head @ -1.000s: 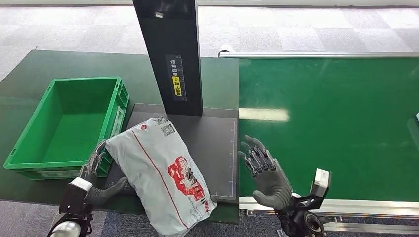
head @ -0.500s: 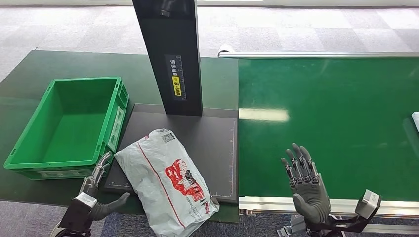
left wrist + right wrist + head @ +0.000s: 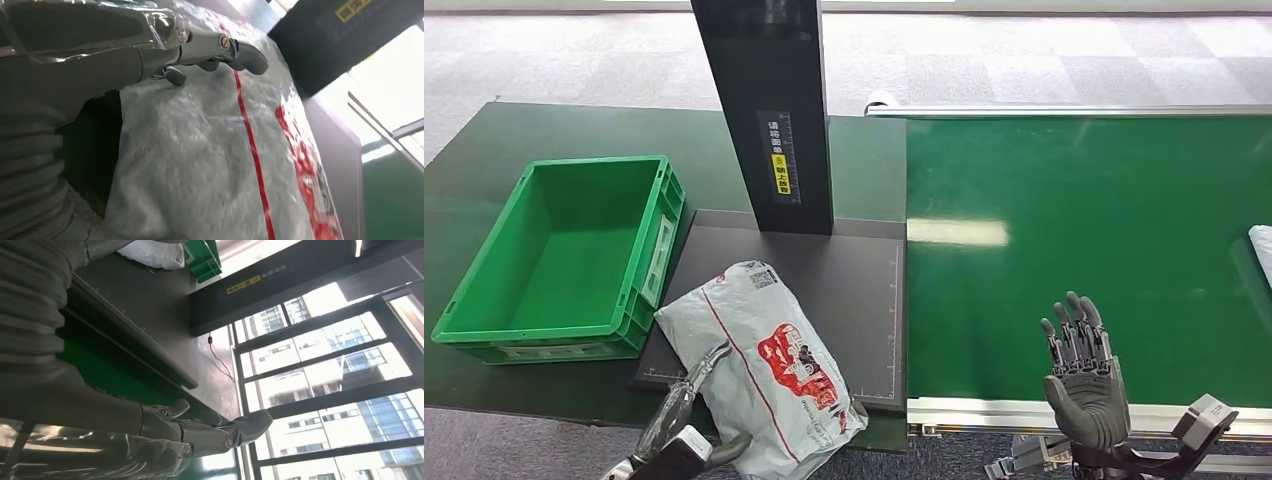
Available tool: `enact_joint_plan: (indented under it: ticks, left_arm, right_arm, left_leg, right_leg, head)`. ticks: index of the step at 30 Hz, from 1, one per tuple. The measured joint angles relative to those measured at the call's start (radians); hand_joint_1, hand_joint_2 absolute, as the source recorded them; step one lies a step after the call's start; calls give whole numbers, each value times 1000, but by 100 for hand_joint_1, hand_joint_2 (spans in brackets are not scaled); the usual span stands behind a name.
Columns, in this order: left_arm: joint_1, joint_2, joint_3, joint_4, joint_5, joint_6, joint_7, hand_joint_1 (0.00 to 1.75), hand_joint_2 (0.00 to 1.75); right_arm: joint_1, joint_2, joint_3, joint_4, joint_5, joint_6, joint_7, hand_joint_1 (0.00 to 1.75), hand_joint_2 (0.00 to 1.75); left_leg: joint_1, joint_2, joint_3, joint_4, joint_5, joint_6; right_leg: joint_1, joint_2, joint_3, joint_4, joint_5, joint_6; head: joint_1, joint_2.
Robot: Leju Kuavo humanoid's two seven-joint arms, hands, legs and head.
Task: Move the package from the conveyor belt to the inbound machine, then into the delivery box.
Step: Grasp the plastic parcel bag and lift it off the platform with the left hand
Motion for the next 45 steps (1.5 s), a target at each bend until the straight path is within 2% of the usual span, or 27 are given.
enact_joint_plan:
  ticks: [6,10,12,16,18,21,28,29,30,32,33,34,35,45]
  left_arm:
    - [10,3,-58,1,-40,30,8,0,175]
    - [-1,11,-121,11,-127,137,22,0,175]
    - [-19,18,-171,16,-214,223,54,0,175]
    - [-72,28,-280,37,-519,342,179,0,175]
    - [-96,31,-323,53,-604,366,220,0,175]
    - [-120,35,-362,70,-650,383,243,0,175]
    - [-167,35,-386,95,-705,382,267,0,175]
    - [-173,35,-386,100,-703,377,267,9,175]
    - [-179,35,-386,105,-699,373,267,44,175]
    - [-186,35,-386,112,-683,364,264,130,175]
    - [-188,35,-386,116,-673,360,261,165,175]
    - [-190,35,-386,118,-662,356,258,174,175]
    - [-192,35,-386,121,-651,350,256,175,175]
    - [-204,35,-386,136,-622,319,255,175,175]
  right_arm:
    - [-10,2,-4,6,4,-3,-8,0,175]
    - [-18,2,-4,8,2,-5,-14,0,175]
    - [-25,2,-4,12,-3,-11,-17,0,175]
    - [-40,3,-3,17,-10,-28,-19,0,175]
    - [-44,5,-3,18,-13,-33,-19,0,175]
    - [-46,6,-3,18,-18,-37,-18,0,175]
    - [-37,21,-21,5,-24,-45,-12,0,175]
    - [-35,23,-25,2,-24,-45,-12,0,175]
    - [-34,26,-29,0,-23,-46,-12,0,175]
    - [-32,30,-35,-4,-23,-50,-12,0,175]
    - [-31,32,-38,-6,-22,-52,-12,0,175]
    - [-30,34,-41,-8,-22,-55,-12,0,175]
    - [-30,36,-44,-9,-22,-57,-13,0,175]
    - [-29,47,-62,-13,-23,-67,-20,0,175]
  left_leg:
    - [0,0,0,0,0,0]
    - [0,0,0,0,0,0]
    - [0,0,0,0,0,0]
    - [0,0,0,0,0,0]
    - [0,0,1,0,0,0]
    - [0,0,1,0,0,0]
    - [0,0,1,0,0,0]
    - [0,0,1,0,0,0]
    - [0,0,1,0,0,0]
    - [0,0,1,0,0,0]
    - [0,0,1,0,0,0]
    - [0,0,1,0,0,0]
    - [0,0,1,0,0,0]
    - [0,0,1,0,0,0]
  right_leg:
    - [0,0,0,0,0,0]
    - [0,0,0,0,0,0]
    - [0,0,0,0,0,0]
    - [0,0,1,0,0,0]
    - [0,0,1,0,0,0]
    - [0,0,1,0,0,0]
    - [0,0,0,0,0,0]
    - [0,0,0,0,0,0]
    - [0,0,0,0,0,0]
    - [0,0,0,0,0,0]
    - [0,0,0,0,0,0]
    - [0,0,0,0,0,0]
    - [0,0,0,0,0,0]
    - [0,0,0,0,0,0]
  head:
    - [0,0]
    - [0,0]
    - [0,0]
    - [0,0]
    - [0,0]
    - [0,0]
    - [0,0]
    - [0,0]
    - [0,0]
    - [0,0]
    - [0,0]
    - [0,0]
    - [0,0]
    - [0,0]
